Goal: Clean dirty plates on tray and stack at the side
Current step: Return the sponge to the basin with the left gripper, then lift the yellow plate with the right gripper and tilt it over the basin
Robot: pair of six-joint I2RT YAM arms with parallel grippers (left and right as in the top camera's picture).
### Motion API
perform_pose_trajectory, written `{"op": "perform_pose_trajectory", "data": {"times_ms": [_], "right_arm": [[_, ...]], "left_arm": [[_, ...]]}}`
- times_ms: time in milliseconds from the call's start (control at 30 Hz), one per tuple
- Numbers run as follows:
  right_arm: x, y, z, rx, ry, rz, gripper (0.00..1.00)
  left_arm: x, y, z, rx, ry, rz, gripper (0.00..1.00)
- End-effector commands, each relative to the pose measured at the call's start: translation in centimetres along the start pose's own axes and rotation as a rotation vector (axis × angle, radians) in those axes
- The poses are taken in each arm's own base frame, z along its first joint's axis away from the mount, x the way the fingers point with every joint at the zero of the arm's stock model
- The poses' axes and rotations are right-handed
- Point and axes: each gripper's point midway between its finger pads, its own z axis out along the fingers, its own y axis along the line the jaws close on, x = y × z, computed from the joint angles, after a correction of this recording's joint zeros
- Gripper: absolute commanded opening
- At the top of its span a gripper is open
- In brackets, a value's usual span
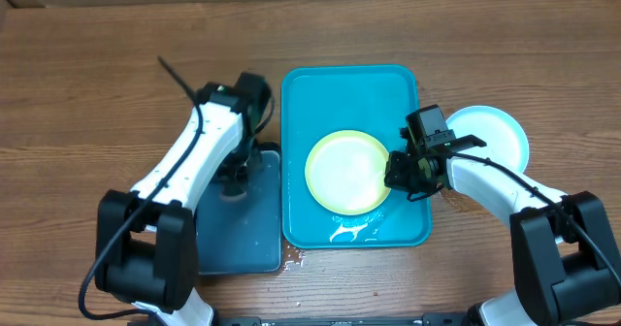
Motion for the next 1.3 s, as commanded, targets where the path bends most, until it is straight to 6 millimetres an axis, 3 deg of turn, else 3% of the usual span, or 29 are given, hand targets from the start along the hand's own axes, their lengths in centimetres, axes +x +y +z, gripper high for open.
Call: {"op": "perform_pose_trajectory", "data": {"times_ms": [0, 100, 133, 167, 267, 367, 400, 500, 667, 800, 1000, 1267], "right_arm": [[0.6, -2.5, 0.7, 0.1, 0.014, -0.002, 0.04], [0.7, -2.5, 0.7, 0.101, 0.017, -0.001, 0.04], [0.7, -2.5, 0.7, 0.101, 0.018, -0.001, 0.04], [0.7, -2.5, 0.7, 0.101, 0.017, -0.002, 0.04], [0.7, -2.4, 0.4, 0.098, 0.025, 0.003, 0.04], [0.7, -1.0, -0.7, 0.053, 0.059, 0.01, 0.04], [0.3, -0.3, -1.7, 0.041, 0.054, 0.006, 0.04], [-0.3, 1.3, -3.8, 0.026, 0.029, -0.032, 0.04], [-1.5, 6.3, -9.5, 0.02, -0.086, -0.208, 0.04], [-1.2, 10.5, -12.6, 0.028, -0.167, -0.352, 0.04], [1.8, 17.3, -13.1, 0.036, -0.287, -0.58, 0.04], [4.7, 23.2, -15.1, 0.209, -0.669, -0.778, 0.04]], "left_arm": [[0.4, -1.1, 1.2, 0.14, 0.068, -0.05, 0.04], [-0.4, -1.5, 0.9, 0.201, 0.062, -0.048, 0.07], [-0.6, -1.4, 0.4, 0.225, 0.068, -0.046, 0.27], [-0.8, -1.4, 0.1, 0.237, 0.071, -0.049, 0.36], [-1.7, -0.4, -2.0, 0.264, 0.055, -0.073, 0.48], [-2.6, 0.6, -5.0, 0.32, 0.005, -0.077, 0.53], [-3.0, 1.2, -7.1, 0.355, -0.039, -0.077, 0.59], [-3.4, 2.7, -10.2, 0.387, -0.115, -0.107, 0.67], [-3.7, 7.0, -17.1, 0.451, -0.321, -0.199, 0.86], [-2.6, 8.6, -20.3, 0.481, -0.434, -0.222, 1.0], [-0.5, 9.6, -22.2, 0.495, -0.494, -0.226, 1.0], [-0.2, 9.7, -22.4, 0.498, -0.501, -0.226, 1.0]]}}
